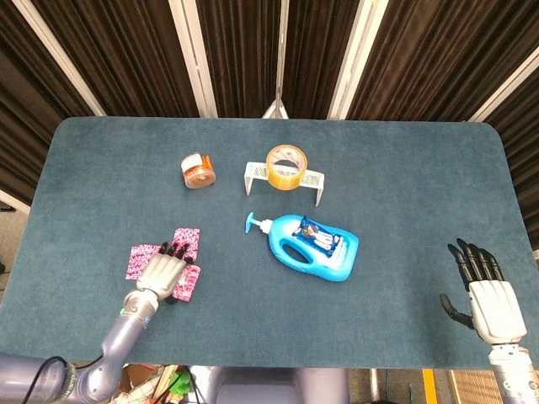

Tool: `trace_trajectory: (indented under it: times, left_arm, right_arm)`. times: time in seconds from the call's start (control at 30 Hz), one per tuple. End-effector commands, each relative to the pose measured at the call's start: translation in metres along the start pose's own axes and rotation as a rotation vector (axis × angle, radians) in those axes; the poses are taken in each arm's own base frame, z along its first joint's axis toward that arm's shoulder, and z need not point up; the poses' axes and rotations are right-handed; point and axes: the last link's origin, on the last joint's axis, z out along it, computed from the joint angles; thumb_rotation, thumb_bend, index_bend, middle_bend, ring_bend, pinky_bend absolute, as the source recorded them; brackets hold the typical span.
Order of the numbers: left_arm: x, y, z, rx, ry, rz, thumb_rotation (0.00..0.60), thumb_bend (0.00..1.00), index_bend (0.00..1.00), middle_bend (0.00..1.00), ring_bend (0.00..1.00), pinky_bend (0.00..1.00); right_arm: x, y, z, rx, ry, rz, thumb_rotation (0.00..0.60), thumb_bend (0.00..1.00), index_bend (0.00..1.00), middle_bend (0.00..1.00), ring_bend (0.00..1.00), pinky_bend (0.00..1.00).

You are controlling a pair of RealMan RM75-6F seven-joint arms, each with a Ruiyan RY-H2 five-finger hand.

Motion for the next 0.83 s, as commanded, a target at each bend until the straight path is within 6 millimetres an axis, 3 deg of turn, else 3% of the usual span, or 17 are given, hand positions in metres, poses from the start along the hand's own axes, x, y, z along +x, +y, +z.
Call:
trace_trajectory:
  times: [0.03, 0.1, 0.17, 0.37, 0.53, 0.63, 0.77, 0.83]
  left_arm:
    - [-0.004, 0.003, 0.000, -0.007, -0.014, 0.022, 0.600, 0.27, 0.19, 0.00, 0.00, 0.00]
    - [-0.003, 0.003, -0.001, -0.003, -0.007, 0.036, 0.600, 0.23, 0.07, 0.00, 0.00, 0.00]
    - [0.000, 0.001, -0.003, 0.003, 0.006, 0.035, 0.600, 0.20, 0.01, 0.00, 0.00, 0.00]
    - [0.012, -0.005, -0.012, 0.004, 0.046, -0.023, 0.600, 0.20, 0.00, 0.00, 0.00, 0.00]
    - [0.024, -0.020, -0.031, -0.007, 0.117, -0.084, 0.600, 0.20, 0.00, 0.00, 0.00, 0.00]
    - [0.027, -0.039, -0.054, 0.007, 0.183, -0.108, 0.600, 0.20, 0.00, 0.00, 0.00, 0.00]
    - [0.023, -0.083, -0.092, 0.098, 0.305, -0.082, 0.600, 0.20, 0.00, 0.00, 0.00, 0.00]
    - [0.012, -0.116, -0.119, 0.175, 0.390, -0.038, 0.600, 0.19, 0.00, 0.00, 0.00, 0.00]
  right_arm:
    - [0.000, 0.000, 0.000, 0.000, 0.001, 0.000, 0.600, 0.36, 0.00, 0.00, 0.00, 0.09]
    - [0.000, 0.000, 0.000, 0.001, 0.001, 0.000, 0.600, 0.36, 0.00, 0.00, 0.00, 0.09]
    - [0.000, 0.000, -0.001, 0.002, 0.000, 0.000, 0.600, 0.36, 0.00, 0.00, 0.00, 0.09]
    - [0.000, 0.000, -0.001, 0.003, 0.000, -0.007, 0.600, 0.36, 0.00, 0.00, 0.00, 0.09]
    - [0.000, 0.001, -0.001, 0.002, 0.000, -0.012, 0.600, 0.36, 0.00, 0.00, 0.00, 0.09]
    - [-0.001, 0.001, -0.001, 0.002, -0.001, -0.018, 0.600, 0.36, 0.00, 0.00, 0.00, 0.09]
    - [-0.001, 0.001, -0.001, -0.001, 0.001, -0.032, 0.600, 0.36, 0.00, 0.00, 0.00, 0.09]
    - [0.000, 0.002, 0.000, -0.003, 0.011, -0.041, 0.600, 0.36, 0.00, 0.00, 0.00, 0.09]
